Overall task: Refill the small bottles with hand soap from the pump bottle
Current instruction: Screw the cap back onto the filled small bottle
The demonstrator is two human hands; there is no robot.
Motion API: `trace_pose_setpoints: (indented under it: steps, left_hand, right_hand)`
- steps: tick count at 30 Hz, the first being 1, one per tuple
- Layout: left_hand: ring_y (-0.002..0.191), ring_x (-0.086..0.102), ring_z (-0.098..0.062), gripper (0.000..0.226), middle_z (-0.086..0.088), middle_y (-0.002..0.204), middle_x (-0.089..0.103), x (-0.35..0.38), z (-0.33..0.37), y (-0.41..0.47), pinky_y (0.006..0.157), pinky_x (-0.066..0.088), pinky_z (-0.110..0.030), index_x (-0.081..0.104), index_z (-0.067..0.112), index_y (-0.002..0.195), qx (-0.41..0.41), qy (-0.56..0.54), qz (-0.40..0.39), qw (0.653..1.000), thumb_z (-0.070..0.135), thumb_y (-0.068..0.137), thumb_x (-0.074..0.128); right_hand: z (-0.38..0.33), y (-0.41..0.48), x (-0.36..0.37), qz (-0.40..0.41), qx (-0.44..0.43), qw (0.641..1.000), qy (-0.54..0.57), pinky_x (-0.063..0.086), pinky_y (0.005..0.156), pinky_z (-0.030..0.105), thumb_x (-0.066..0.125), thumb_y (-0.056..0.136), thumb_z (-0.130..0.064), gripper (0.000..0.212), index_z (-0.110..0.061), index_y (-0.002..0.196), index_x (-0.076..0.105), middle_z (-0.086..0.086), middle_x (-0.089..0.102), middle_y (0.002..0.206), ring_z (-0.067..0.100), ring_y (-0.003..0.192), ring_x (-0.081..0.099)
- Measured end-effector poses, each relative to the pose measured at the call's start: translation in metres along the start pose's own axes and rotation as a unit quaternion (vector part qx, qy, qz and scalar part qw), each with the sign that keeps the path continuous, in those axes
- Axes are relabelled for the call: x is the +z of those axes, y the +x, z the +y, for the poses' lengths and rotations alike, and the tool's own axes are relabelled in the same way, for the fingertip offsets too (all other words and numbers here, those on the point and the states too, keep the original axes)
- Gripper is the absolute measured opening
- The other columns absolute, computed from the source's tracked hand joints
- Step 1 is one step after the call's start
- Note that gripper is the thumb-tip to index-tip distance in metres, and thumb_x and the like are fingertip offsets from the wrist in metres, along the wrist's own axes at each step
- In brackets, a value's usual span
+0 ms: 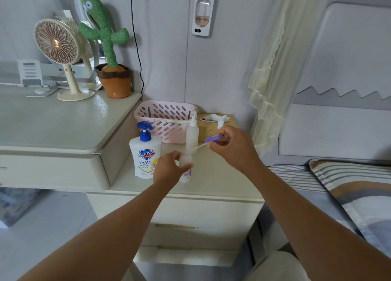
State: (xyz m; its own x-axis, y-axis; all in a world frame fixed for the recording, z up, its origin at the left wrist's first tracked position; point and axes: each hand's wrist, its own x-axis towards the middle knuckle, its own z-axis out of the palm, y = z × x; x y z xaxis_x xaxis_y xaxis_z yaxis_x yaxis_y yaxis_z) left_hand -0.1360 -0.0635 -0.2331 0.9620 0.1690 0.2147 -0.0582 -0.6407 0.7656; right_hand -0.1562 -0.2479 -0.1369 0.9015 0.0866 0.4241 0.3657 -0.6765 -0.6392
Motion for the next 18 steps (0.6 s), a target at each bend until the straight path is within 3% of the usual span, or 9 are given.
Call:
trace_pose_setpoints:
  steps: [4, 8, 14, 18]
  left_hand:
    - [0.076, 0.059, -0.012, 0.043, 0.006, 0.098, 0.067, 0.001, 0.002, -0.001, 0.067, 0.047, -0.026, 0.066, 0.018, 0.107, 0.008, -0.006, -0.012, 1.0, 0.037, 0.071, 0.079]
    - [0.075, 0.06, -0.01, 0.041, 0.009, 0.095, 0.068, 0.005, 0.004, -0.002, 0.068, 0.048, -0.026, 0.067, 0.019, 0.103, 0.01, -0.015, -0.023, 1.0, 0.037, 0.069, 0.08]
    - [0.074, 0.06, -0.009, 0.042, 0.011, 0.091, 0.067, 0.005, 0.0, 0.001, 0.067, 0.046, -0.023, 0.068, 0.02, 0.102, 0.002, -0.038, -0.023, 0.999, 0.037, 0.067, 0.082]
    - [0.071, 0.059, -0.008, 0.04, 0.011, 0.092, 0.068, 0.006, -0.002, 0.003, 0.065, 0.042, -0.021, 0.068, 0.02, 0.1, -0.001, -0.048, -0.023, 0.999, 0.037, 0.066, 0.082]
  right_hand:
    - [-0.006, 0.01, 0.009, -0.025, 0.006, 1.0, -0.015, 0.038, 0.052, 0.008, 0.073, 0.077, -0.028, 0.017, -0.029, 0.072, 0.057, -0.013, 0.06, 0.062, 0.001, 0.059, 0.054]
    - [-0.006, 0.02, 0.03, -0.066, 0.007, 0.998, -0.022, 0.051, 0.065, 0.023, 0.074, 0.076, -0.026, 0.011, -0.024, 0.077, 0.063, -0.008, 0.067, 0.072, 0.006, 0.067, 0.061]
    - [0.004, 0.028, 0.054, -0.122, 0.003, 0.989, -0.086, 0.055, 0.071, 0.035, 0.073, 0.076, -0.025, 0.014, -0.031, 0.071, 0.061, -0.011, 0.064, 0.072, 0.007, 0.068, 0.059]
    - [0.008, 0.034, 0.063, -0.141, 0.002, 0.986, -0.093, 0.051, 0.067, 0.029, 0.073, 0.077, -0.03, 0.009, -0.025, 0.079, 0.066, -0.011, 0.061, 0.072, 0.006, 0.067, 0.056]
